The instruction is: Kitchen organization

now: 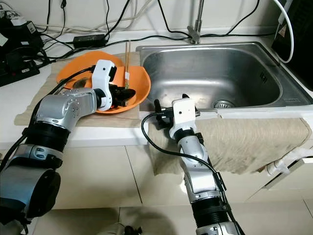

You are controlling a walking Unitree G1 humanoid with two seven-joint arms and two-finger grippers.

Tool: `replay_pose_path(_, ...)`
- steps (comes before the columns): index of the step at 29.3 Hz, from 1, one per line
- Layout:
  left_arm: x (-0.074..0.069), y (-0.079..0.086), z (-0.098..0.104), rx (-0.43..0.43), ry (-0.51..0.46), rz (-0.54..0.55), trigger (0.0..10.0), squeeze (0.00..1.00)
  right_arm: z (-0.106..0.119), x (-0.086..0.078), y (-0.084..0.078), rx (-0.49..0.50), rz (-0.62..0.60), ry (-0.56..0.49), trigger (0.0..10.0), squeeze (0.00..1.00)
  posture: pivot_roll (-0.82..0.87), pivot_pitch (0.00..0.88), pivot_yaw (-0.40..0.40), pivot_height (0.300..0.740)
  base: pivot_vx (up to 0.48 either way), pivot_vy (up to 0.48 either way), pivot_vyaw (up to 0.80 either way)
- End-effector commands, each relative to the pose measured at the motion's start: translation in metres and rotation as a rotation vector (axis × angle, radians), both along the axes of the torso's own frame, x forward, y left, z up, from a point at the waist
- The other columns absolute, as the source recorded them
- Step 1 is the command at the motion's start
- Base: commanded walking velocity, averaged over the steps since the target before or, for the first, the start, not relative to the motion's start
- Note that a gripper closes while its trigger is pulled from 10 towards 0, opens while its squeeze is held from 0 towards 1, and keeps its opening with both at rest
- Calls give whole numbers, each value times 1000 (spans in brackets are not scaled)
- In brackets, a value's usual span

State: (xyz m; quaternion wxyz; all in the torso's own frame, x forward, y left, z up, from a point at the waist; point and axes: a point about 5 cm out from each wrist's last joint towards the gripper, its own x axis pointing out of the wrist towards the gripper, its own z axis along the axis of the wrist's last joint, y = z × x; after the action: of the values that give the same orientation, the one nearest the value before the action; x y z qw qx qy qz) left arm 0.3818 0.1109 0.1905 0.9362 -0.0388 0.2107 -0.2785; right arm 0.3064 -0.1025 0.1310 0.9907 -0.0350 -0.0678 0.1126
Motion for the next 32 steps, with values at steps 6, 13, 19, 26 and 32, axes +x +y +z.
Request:
replay_pose_path(6,5,-3,24,-37,-111,-24,0,0,-21,-4,-2,-7,-9,98,10000,0,78,0,86,740,0,0,0)
replay_pose_path(13,4,-11,55,-104,-268,-83,0,0,-21,-2,-5,-10,-26,97,10000,0,77,0,85,740,0,0,0)
replay_pose_path(19,2,-14,63,-131,-308,-119,0,0,-17,4,-16,-2,-86,85,10000,0,76,0,84,740,0,0,0)
replay_pose_path(26,-4,-27,68,-191,-317,-159,0,0,4,19,-38,250,-171,77,10000,0,74,0,88,740,0,0,0)
replay_pose_path(32,-5,-35,58,-196,-306,-172,0,0,17,30,-53,383,-192,79,10000,0,62,0,89,740,0,0,0)
